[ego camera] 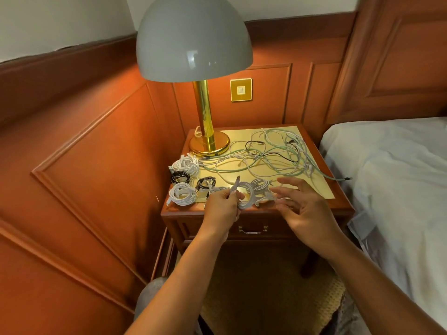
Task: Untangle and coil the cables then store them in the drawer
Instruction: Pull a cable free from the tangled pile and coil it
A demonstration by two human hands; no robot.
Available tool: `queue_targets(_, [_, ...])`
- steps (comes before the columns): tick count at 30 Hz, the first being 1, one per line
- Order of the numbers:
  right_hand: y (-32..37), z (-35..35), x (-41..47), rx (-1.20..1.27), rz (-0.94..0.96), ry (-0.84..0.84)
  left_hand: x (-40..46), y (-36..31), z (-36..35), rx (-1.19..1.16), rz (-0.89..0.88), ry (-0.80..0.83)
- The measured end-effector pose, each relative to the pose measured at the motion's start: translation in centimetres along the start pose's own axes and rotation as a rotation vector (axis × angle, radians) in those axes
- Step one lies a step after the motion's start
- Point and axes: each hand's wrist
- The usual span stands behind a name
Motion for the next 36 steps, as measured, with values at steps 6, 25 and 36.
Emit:
queue_targets(6, [-0.6,-0.3,0.6,-0.292,0.059,-0.104,-0.2,-0.2,-0.2,0.111,-0.079,-0.026])
queue_targets(25, [1.3,-1.2,2.9,0.859,-0.486,0.085,-1.6,-0.3,-1.3,0.383,-0.285,0.078])
queue_targets(36, [0.8,-1.0,1.7,0.957,-0.434,0.241,-1.3,-1.3,0.2,0.012,-0.080,0.119])
Point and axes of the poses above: each hand's wrist, its own x-axis towards the middle knuckle, its own z-axis out of the back of the hand, y = z × x, and after that the axes turned 11 degrees about y, right-handed
